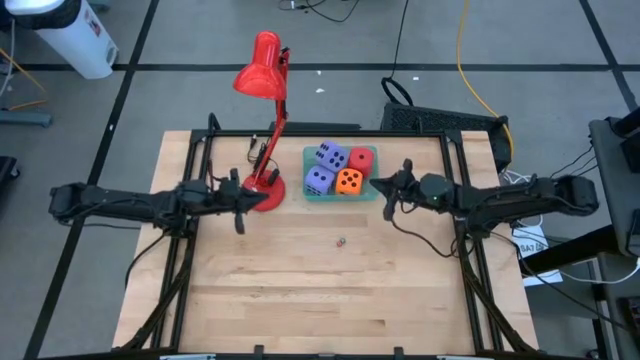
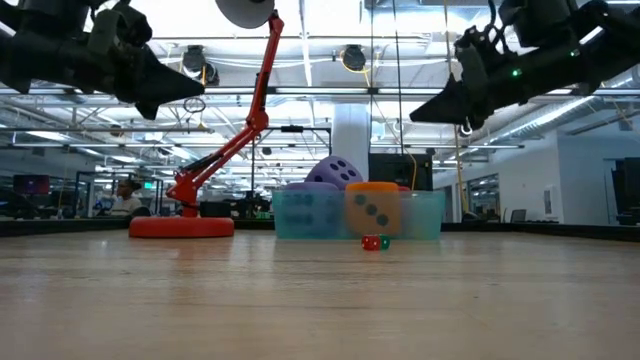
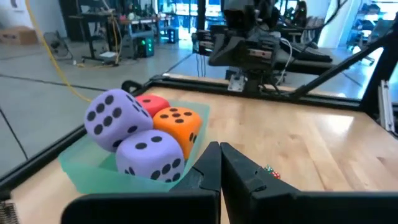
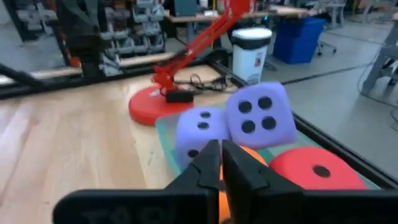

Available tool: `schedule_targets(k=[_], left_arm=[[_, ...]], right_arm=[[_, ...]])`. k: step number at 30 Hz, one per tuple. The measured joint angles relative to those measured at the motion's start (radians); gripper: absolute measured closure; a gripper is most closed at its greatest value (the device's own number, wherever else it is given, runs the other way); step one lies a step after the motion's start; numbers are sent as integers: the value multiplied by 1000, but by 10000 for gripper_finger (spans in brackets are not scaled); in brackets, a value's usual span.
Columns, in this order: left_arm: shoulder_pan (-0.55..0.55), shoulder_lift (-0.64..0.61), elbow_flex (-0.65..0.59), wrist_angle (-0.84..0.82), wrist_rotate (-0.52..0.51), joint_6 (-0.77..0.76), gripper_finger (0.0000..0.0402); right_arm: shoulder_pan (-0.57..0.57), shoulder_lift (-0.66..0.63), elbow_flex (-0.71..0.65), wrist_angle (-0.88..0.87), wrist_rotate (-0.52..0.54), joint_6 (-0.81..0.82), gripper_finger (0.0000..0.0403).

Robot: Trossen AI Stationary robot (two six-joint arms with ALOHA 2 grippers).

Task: Pick & Place Dice
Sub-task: Put the green small die into the green bin

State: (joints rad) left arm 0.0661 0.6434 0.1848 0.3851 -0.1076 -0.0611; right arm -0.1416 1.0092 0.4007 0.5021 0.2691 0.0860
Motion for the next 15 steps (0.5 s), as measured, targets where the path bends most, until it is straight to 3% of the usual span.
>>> schedule_targets(k=[5, 13, 15], left_arm=[[2, -70, 0, -57, -6, 5, 400], [2, -168, 0, -151, -66, 1, 399], [2, -168, 0, -156, -81, -4, 396]], right_arm=[[42, -37, 30, -97, 99, -8, 390], [104, -173, 33, -159, 32, 3, 401], [142, -183, 33, -138, 68, -14, 402]])
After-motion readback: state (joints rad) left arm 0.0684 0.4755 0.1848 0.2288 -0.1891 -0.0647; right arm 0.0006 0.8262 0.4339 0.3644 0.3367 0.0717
